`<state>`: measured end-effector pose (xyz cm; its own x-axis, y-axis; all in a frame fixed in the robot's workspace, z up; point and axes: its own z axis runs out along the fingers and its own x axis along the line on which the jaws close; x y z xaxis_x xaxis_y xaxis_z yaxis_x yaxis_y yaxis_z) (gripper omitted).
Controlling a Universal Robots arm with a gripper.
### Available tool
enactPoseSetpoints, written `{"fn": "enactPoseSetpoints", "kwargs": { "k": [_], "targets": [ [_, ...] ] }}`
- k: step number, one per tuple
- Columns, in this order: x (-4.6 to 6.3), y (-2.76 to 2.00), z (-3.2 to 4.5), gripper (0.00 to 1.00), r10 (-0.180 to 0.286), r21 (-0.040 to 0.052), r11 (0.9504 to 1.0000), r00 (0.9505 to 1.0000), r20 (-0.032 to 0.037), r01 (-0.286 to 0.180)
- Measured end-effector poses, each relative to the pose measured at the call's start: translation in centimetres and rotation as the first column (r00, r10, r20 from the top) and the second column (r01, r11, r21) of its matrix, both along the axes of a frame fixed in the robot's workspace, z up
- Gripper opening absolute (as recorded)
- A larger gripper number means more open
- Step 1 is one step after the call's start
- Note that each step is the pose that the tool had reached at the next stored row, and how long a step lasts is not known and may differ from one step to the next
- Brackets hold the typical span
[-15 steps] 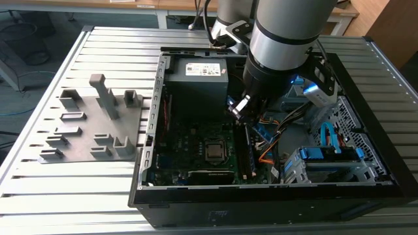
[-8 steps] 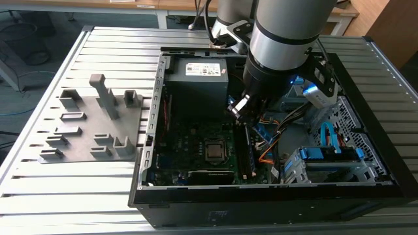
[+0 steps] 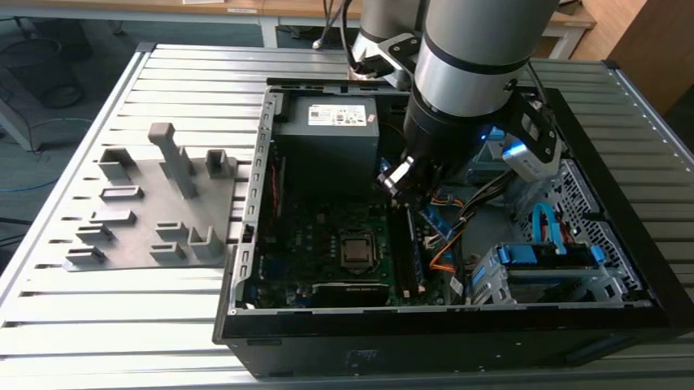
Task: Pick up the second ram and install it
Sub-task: 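Insert the second ram into the second slot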
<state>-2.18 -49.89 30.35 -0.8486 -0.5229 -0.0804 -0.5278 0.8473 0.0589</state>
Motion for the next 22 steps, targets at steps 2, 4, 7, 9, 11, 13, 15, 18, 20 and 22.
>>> {"fn": "enactPoseSetpoints", "kwargs": {
  "k": [2,4,7,9,11,13,15,18,20,22],
  "targets": [
    [0.00,0.00,0.00,0.14,-0.008,0.0000,1.0000,1.0000,0.0000,0.008],
    [0.00,0.00,0.00,0.14,-0.016,0.0000,0.9999,0.9999,0.0000,0.016],
    [0.00,0.00,-0.01,0.14,-0.027,0.0000,0.9996,0.9996,0.0000,0.027],
    [0.00,0.00,-0.01,0.14,-0.035,0.0000,0.9994,0.9994,0.0000,0.035],
    [0.00,0.00,-0.01,0.14,-0.043,0.0000,0.9991,0.9991,0.0000,0.043],
    [0.00,0.00,-0.01,0.14,-0.050,0.0000,0.9987,0.9987,0.0000,0.050],
    [0.00,0.00,-0.01,0.14,-0.058,0.0000,0.9983,0.9983,0.0000,0.058],
    [0.00,0.00,-0.01,0.14,-0.069,0.0000,0.9976,0.9976,0.0000,0.069],
    [0.00,0.00,-0.01,0.14,-0.077,0.0000,0.9971,0.9971,-0.0001,0.077],
    [0.00,0.00,-0.02,0.14,-0.084,0.0000,0.9965,0.9965,0.0000,0.084]
  ]
}}
